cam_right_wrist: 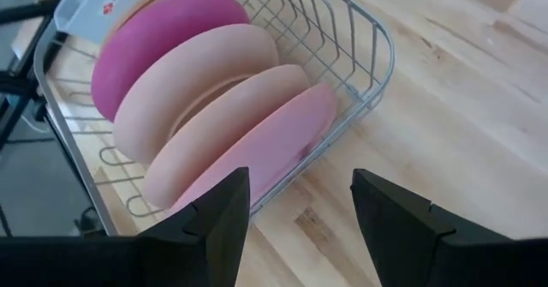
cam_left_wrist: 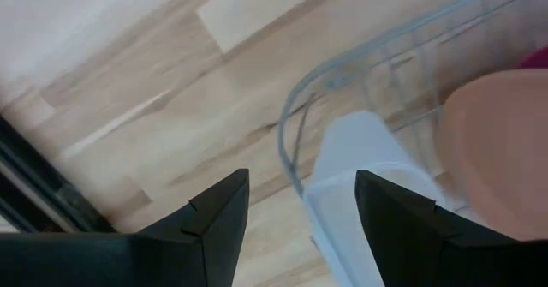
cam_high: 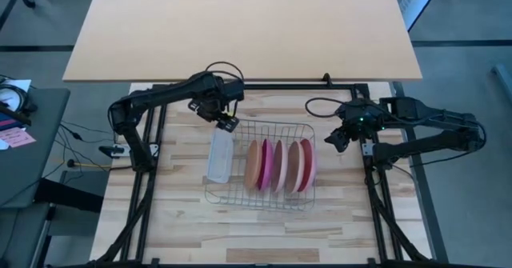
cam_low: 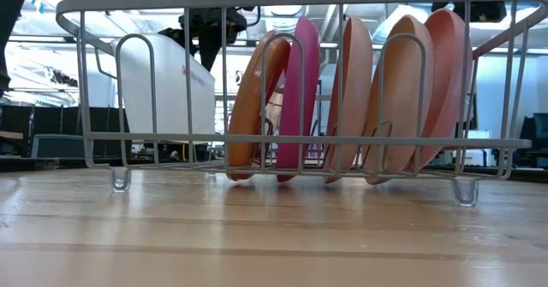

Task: Sort dishes
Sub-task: Return to Home Position

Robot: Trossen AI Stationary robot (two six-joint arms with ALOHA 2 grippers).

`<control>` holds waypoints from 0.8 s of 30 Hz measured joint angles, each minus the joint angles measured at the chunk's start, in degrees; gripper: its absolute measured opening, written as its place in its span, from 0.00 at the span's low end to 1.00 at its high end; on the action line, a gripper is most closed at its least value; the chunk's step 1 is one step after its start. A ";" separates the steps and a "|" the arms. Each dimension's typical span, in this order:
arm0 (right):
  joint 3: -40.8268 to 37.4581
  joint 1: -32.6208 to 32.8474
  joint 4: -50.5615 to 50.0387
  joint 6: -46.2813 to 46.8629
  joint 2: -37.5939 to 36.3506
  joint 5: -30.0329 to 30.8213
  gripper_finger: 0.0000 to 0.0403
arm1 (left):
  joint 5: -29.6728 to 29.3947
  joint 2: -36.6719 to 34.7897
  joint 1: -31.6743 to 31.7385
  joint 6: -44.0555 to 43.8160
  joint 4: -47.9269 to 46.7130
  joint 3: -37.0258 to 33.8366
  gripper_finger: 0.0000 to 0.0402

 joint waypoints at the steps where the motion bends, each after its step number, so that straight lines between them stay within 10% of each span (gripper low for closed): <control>1: 0.00 0.00 0.02 -0.73 0.00 0.00 0.53 | 0.13 0.00 -0.18 -0.29 0.02 -1.00 0.52; 24: 0.04 0.00 -0.16 -4.96 0.00 -0.19 0.53 | -6.48 0.07 -0.98 -9.28 4.52 -5.55 0.52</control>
